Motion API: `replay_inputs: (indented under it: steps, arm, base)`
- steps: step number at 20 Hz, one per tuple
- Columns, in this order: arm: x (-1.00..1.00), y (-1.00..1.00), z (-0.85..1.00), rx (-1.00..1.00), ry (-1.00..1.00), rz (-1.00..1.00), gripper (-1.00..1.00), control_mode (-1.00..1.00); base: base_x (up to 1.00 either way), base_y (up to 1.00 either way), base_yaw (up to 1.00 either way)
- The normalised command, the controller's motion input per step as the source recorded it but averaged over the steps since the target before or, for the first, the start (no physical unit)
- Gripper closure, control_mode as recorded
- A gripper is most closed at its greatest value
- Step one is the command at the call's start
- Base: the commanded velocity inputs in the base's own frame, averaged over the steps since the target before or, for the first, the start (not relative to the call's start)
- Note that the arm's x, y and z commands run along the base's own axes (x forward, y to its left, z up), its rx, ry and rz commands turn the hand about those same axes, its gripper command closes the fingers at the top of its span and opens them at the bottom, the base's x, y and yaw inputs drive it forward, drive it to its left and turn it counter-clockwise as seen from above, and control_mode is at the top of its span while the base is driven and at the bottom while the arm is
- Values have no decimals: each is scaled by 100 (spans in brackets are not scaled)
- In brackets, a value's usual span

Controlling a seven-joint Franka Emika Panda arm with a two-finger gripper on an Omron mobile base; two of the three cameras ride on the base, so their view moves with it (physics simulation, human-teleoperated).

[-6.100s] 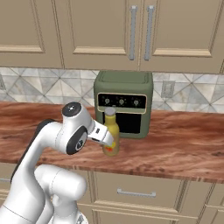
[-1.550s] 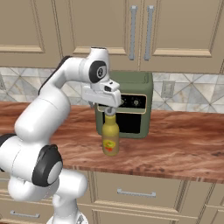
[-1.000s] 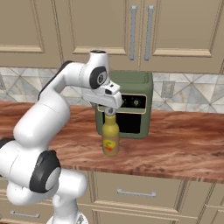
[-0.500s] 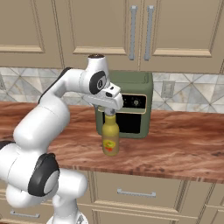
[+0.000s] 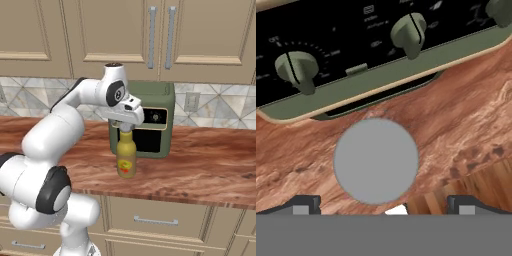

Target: There is a wine glass and glass cup on the dining counter. Place the wine bottle next to the wine glass and the juice bottle next to the glass cup.

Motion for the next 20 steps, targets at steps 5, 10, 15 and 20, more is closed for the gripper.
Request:
replay_inputs:
  steps: [5,10,15,20]
  arm:
    - [13,-1,-6,0,4,0,-100,-100]
    - [16,0,-13,0,4,0,-100,-100]
    - [3,0,-18,0,2,0,-100,-100]
    - [1,0,-16,0,1,0,-100,-100]
  base:
    - [0,0,0]
    - [0,0,0]
    - [0,0,0]
    - [0,0,0]
